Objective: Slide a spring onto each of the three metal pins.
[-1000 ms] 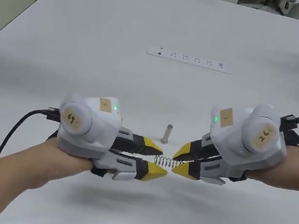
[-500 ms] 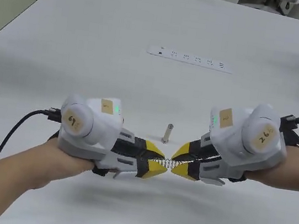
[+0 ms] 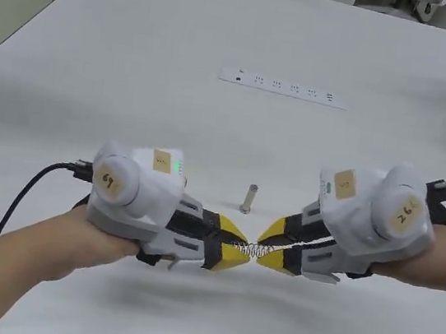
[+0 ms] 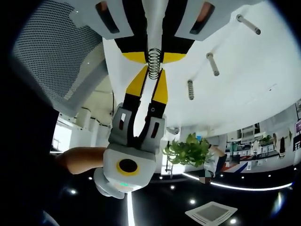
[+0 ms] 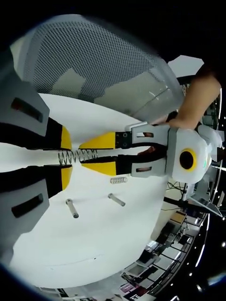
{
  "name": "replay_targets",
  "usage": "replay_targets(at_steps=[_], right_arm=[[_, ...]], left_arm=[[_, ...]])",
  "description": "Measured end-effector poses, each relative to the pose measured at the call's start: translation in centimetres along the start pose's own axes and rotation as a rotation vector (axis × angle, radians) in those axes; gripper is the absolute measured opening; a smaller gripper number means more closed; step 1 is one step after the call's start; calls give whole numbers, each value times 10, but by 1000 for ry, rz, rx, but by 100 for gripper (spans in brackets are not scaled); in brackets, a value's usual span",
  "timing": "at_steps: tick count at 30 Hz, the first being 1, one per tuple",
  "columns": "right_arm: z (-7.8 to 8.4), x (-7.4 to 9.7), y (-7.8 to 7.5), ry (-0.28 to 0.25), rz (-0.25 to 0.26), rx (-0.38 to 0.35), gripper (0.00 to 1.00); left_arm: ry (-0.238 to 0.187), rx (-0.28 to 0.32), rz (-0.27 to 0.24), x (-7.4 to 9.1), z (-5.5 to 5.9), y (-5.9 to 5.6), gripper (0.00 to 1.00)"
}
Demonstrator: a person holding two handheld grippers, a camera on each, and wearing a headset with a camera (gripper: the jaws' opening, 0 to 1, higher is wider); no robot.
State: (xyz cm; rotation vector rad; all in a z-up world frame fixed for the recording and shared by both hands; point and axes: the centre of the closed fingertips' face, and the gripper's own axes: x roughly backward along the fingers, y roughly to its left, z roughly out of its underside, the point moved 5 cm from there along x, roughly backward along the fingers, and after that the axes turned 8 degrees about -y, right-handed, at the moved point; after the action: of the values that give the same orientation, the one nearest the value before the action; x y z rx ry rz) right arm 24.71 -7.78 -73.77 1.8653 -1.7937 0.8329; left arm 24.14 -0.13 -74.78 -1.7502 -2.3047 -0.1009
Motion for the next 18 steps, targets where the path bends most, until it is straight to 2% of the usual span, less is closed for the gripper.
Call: replay_targets(at_steps=[6, 11, 18], right_arm=[[5, 3, 2, -14, -2, -31, 12], [12, 2, 2, -9, 7, -27, 10], [8, 7, 2, -38, 17, -27, 8]], left_arm=[[4, -3, 9, 0, -1, -1, 2], [5, 0, 16, 0, -1, -2, 2], [11, 8, 19, 1, 0, -2, 2]])
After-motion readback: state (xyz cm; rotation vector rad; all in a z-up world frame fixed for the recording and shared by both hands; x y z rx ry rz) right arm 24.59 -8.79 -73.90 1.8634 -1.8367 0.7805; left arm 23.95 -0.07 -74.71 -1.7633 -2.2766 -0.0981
